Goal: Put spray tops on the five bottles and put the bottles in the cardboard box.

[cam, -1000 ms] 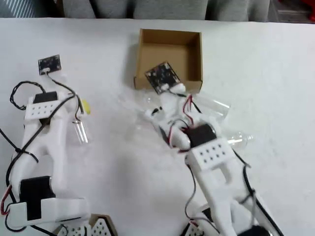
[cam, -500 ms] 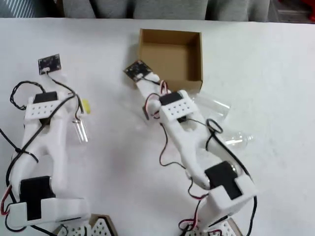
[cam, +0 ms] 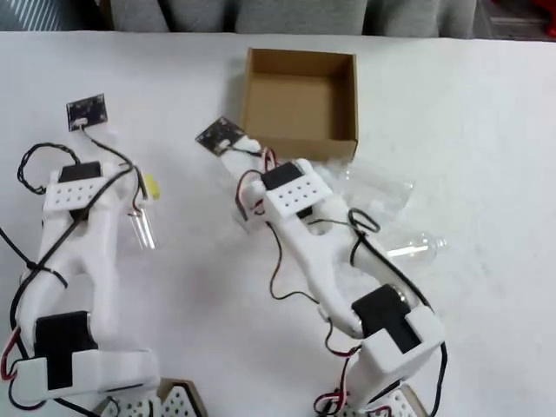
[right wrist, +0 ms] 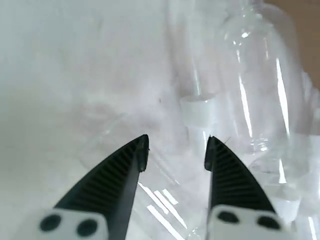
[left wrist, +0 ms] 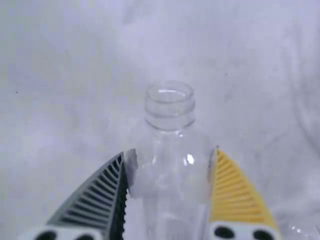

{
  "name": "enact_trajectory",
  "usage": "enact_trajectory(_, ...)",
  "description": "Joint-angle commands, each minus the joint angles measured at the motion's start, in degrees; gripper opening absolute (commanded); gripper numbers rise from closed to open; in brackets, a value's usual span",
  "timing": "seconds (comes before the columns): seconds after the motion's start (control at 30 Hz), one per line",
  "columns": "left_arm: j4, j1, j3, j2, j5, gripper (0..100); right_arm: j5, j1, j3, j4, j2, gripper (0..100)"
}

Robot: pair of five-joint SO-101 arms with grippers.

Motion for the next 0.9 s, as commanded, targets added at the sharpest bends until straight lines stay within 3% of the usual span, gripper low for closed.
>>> enact_trajectory(0.0, -1.4, 0.6, -3.3, -0.2, 0.5, 2, 5.3, -0.5, 0.4, -2.3, 1.4, 15.6)
enact_trajectory(0.37, -2.4, 0.7, -2.2, -0.2, 0.5, 2, 6.6, 0.0, 0.3, -6.3, 8.0, 15.2)
enact_trajectory(0.53, -3.0, 0.7, -1.9, -0.2, 0.5, 2, 6.6, 0.2, 0.1, -5.9, 7.6, 0.6)
enact_trajectory(0.87, -3.0, 0.7, -1.9, -0.2, 0.5, 2, 6.5, 4.0, -4.0, 11.3, -7.0, 1.6)
